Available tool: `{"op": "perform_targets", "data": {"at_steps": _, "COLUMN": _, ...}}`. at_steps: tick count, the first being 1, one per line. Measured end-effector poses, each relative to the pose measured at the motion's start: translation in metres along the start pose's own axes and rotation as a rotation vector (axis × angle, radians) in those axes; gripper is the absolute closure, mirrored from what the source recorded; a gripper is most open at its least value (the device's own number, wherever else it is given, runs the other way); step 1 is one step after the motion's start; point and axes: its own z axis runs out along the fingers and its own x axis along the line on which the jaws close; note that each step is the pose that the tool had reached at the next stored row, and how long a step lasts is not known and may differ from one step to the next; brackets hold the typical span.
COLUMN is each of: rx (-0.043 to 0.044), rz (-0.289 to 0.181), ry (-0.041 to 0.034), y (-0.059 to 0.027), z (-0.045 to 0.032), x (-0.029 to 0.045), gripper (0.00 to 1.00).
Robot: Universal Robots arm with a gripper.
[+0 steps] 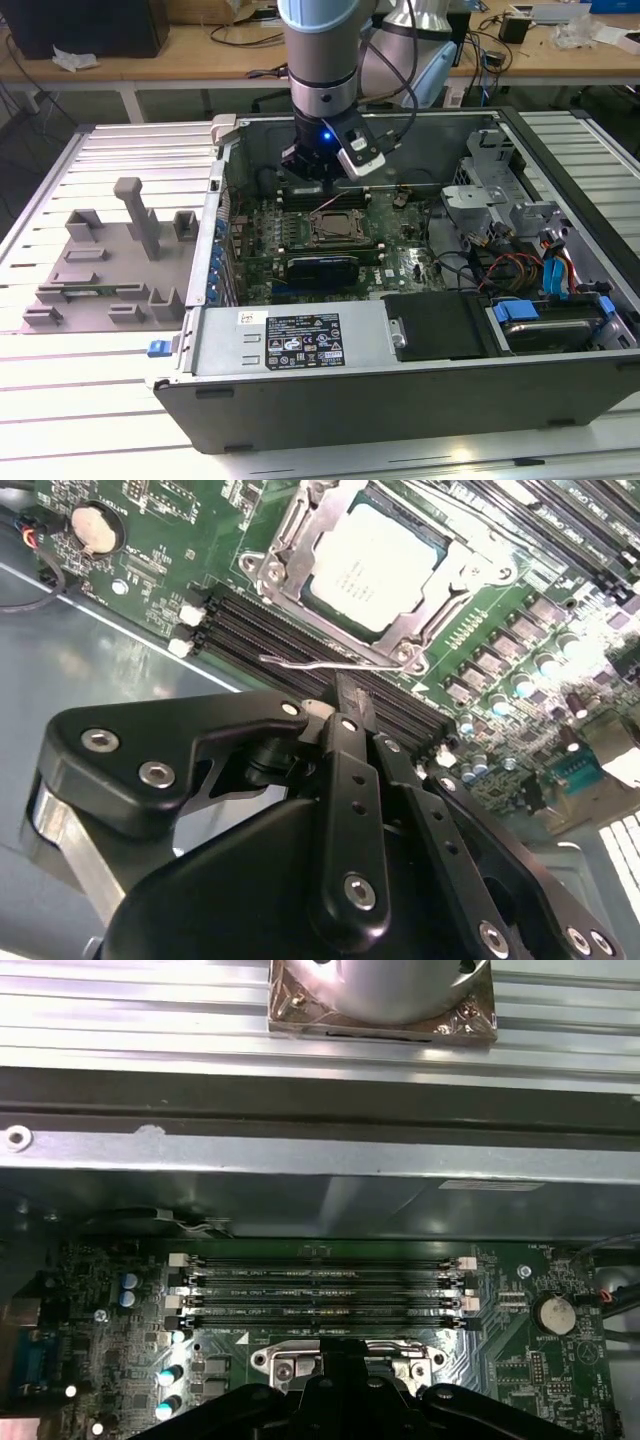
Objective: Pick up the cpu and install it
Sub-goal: 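Install the first cpu locking lever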
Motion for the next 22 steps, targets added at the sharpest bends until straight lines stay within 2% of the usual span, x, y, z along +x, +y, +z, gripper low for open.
{"op": "perform_targets", "data": {"at_steps": 2, "rx": -0.0001, "rz": -0.003, "ry": -0.0169, "y": -0.0002, "z": 0.001, "x": 0.0, "gripper": 0.89}}
{"op": "perform_targets", "data": {"at_steps": 3, "rx": -0.0001, "rz": -0.003, "ry": -0.0297, "y": -0.0003, "z": 0.0019, "x": 0.0001, "gripper": 0.89}}
{"op": "perform_targets", "data": {"at_steps": 6, "rx": 0.0053, "rz": 0.053, "ry": -0.0453, "y": -0.0016, "z": 0.007, "x": 0.0005, "gripper": 0.89}}
{"op": "perform_targets", "data": {"at_steps": 9, "rx": 0.0083, "rz": 0.085, "ry": -0.0527, "y": -0.0013, "z": 0.0109, "x": 0.0008, "gripper": 0.89}}
{"op": "perform_targets", "data": {"at_steps": 12, "rx": 0.0093, "rz": 0.095, "ry": -0.0551, "y": 0.0051, "z": 0.016, "x": 0.001, "gripper": 0.89}}
{"op": "perform_targets", "data": {"at_steps": 16, "rx": 0.0102, "rz": 0.099, "ry": -0.0568, "y": 0.0084, "z": 0.0201, "x": 0.0012, "gripper": 0.89}}
{"op": "perform_targets", "data": {"at_steps": 18, "rx": 0.0133, "rz": 0.099, "ry": -0.062, "y": 0.009, "z": 0.0213, "x": 0.0013, "gripper": 0.89}}
{"op": "perform_targets", "data": {"at_steps": 22, "rx": 0.0155, "rz": 0.096, "ry": -0.0783, "y": 0.0097, "z": 0.0232, "x": 0.0015, "gripper": 0.89}}
